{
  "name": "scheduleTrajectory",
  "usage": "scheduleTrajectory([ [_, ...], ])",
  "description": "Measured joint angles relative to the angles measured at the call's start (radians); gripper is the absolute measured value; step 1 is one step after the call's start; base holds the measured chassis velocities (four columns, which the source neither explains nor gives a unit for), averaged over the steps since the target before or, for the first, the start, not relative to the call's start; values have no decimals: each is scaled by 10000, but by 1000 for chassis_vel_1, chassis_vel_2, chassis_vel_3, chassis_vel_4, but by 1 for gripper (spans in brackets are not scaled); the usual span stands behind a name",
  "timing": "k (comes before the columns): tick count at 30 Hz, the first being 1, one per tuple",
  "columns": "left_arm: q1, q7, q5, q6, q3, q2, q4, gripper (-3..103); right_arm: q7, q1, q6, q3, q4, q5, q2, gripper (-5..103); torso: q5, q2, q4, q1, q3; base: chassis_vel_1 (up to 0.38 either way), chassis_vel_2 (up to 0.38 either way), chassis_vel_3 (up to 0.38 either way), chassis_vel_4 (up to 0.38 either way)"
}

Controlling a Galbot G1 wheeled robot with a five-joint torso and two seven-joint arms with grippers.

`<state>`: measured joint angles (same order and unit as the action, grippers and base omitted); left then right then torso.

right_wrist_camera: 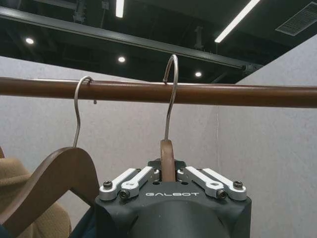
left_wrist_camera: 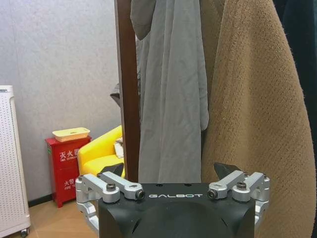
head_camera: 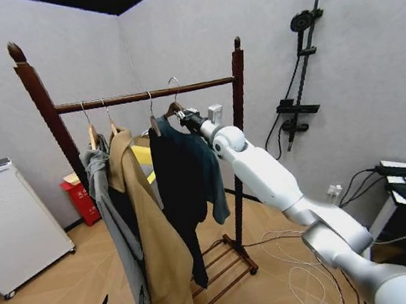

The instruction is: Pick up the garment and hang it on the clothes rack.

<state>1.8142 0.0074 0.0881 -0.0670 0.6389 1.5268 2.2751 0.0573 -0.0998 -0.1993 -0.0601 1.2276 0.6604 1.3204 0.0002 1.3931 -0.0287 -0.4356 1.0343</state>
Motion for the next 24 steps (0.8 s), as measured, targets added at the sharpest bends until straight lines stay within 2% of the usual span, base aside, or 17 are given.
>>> scheduleTrajectory([
  [8,0,2,0,0,-1,0,0,100,-31,-105,-192,-19,-243,76,18,9,-3,-5,1,-4,3,0,0,0,0],
  [11,0,0,0,0,-1,0,0,100,23,-301,79,-43,-455,118,104,9,-2,-6,3,-3,5,0,0,0,0],
  [15,0,0,0,0,-1,0,0,100,12,-516,35,-15,-225,109,130,9,-3,-4,2,-3,3,0,0,0,0],
  [24,0,1,0,0,-1,0,0,100,-341,-945,-6,-118,-949,-544,473,9,-2,-2,1,-1,2,0,0,0,0],
])
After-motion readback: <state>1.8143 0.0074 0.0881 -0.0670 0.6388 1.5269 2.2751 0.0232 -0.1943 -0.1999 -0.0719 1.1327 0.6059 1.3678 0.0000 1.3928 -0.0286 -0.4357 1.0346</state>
